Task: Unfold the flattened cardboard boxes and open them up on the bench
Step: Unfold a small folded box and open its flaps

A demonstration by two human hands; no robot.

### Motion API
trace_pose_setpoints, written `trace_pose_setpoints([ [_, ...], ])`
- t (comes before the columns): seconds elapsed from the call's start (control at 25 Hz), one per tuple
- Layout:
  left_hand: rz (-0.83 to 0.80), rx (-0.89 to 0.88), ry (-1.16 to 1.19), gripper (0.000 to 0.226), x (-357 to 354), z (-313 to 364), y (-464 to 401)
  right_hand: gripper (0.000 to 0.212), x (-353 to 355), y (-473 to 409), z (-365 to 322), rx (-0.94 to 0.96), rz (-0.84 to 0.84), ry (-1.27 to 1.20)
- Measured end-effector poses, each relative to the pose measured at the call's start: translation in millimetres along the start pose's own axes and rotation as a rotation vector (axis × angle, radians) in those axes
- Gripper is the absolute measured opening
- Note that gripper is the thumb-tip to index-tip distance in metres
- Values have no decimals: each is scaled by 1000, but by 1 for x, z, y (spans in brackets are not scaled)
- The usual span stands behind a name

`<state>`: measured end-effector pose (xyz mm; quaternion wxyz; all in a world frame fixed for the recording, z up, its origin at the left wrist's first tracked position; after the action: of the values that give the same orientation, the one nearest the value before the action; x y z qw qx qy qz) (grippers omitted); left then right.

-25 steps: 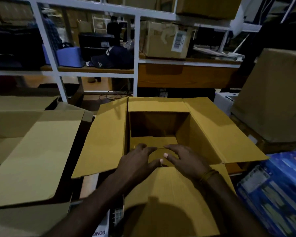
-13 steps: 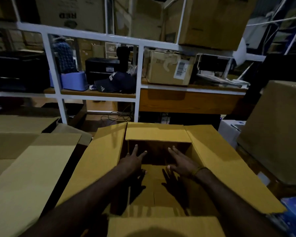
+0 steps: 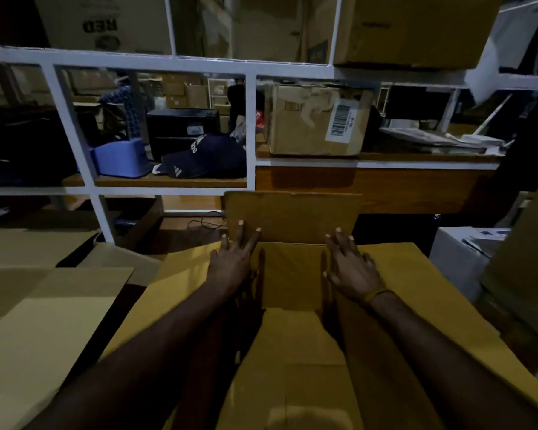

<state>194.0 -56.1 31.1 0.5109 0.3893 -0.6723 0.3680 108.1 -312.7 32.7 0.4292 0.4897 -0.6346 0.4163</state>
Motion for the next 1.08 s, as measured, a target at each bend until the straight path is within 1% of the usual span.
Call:
trace_pose_setpoints([
  [0.12, -81, 57, -7, 95, -5, -7, -22, 84, -3, -29, 11, -50, -9, 12],
  [0.24, -145, 84, -64, 93, -15, -6, -28, 90, -14, -48, 16, -70, -50, 148],
  [0.32, -158, 82, -87, 90, -16, -3, -30, 97, -17, -52, 16, -76, -75, 218],
  [0.48, -161, 98, -99, 93, -17, 2, -29, 102, -19, -51, 18, -103, -61, 202],
  [0.6, -155, 105, -126, 98, -15, 5, -25, 110, -19, -52, 15, -161, -84, 214],
  [0.68, -165, 113, -138, 99, -15, 3, -21, 112, -18, -52, 13, -160, -89, 216],
  [0.84, -148, 124, -141, 92, -20, 1, -9, 109, -17, -42, 14, -170, -103, 190],
  [0.96, -143, 129, -147, 91, -26, 0, -1, 102, -17, -29, 13, -160, -66, 160],
  [1.08, -157, 121, -69, 89, -27, -4, 4, 92, -18, -17, 9, -143, -27, 115],
])
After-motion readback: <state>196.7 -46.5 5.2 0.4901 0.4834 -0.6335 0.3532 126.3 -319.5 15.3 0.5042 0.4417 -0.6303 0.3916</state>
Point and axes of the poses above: each hand's wrist, its own y-axis away from the middle knuckle, its own x-axis out of the back of the hand, z = x × y, the point moved 1 cm from there along -y, towards the middle knuckle, and after that the axes turned 14 degrees about -y, right-handed, at the moved point
